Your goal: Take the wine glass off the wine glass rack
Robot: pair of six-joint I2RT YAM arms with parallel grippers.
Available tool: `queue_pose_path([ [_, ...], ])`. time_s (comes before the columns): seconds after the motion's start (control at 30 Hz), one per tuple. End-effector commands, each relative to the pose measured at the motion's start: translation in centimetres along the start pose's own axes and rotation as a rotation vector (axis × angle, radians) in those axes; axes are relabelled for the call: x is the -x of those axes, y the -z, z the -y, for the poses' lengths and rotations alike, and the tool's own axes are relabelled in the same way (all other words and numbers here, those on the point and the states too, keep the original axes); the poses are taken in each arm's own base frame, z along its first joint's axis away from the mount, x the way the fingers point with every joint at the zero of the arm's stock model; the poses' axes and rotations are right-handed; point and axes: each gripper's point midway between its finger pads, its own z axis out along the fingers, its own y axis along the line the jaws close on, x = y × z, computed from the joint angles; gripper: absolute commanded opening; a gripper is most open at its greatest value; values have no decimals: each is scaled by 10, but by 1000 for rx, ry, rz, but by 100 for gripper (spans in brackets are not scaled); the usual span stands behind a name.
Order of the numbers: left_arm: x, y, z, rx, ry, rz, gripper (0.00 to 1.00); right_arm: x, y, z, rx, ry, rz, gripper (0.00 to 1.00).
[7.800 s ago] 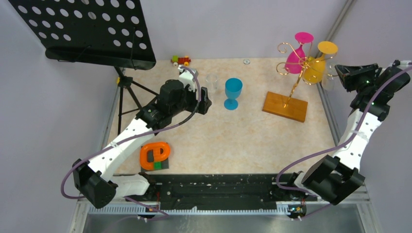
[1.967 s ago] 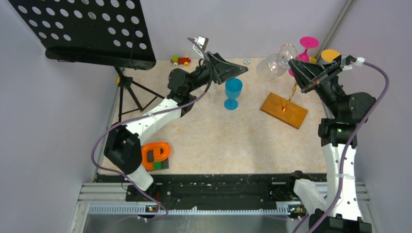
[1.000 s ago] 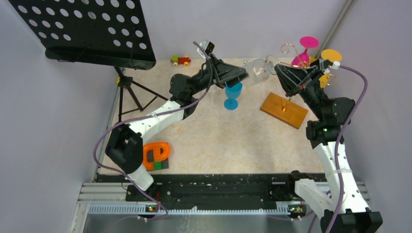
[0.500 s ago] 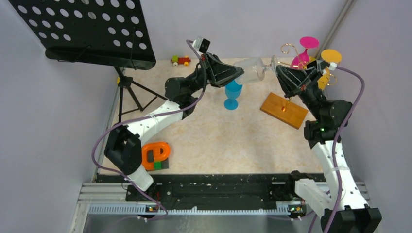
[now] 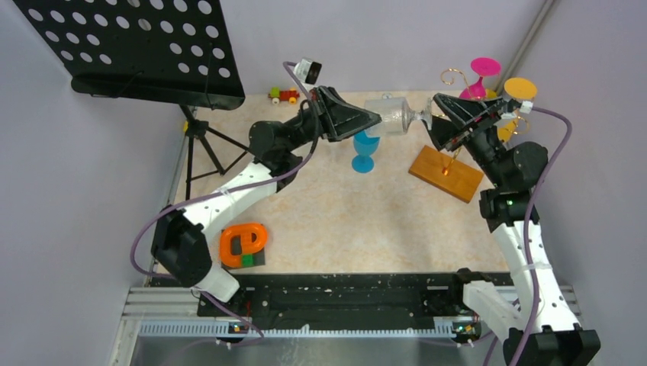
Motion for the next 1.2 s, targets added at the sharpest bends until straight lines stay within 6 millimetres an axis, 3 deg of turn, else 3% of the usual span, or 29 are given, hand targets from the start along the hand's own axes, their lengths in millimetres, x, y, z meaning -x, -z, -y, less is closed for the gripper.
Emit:
queue_pose_path([
  [0.0,3,1,29,49,-256,32,0,15,7,-12,-76,247,135,76],
  [0.17,11,17,-8,299,-429,41,0,32,21,-19,-160,427,260,76],
  [0.33,-7,40,-46,520,-594,-195,0,38,31,-28,-194,527,316,76],
  [0.43,-1,80,-89,788,-678,-251,0,39,32,-30,-195,550,324,76],
  [0.57,9,149,-139,1167,-722,-328,0,41,32,-23,-210,551,319,75],
  [0.73,5,212,-174,1454,-697,-436,0,41,29,-13,-226,537,300,74],
  [0.9,12,274,-193,1743,-703,-515,0,40,29,-12,-231,549,295,74],
  [1.17,4,314,-238,1820,-556,-577,0,39,32,-22,-230,593,301,74],
])
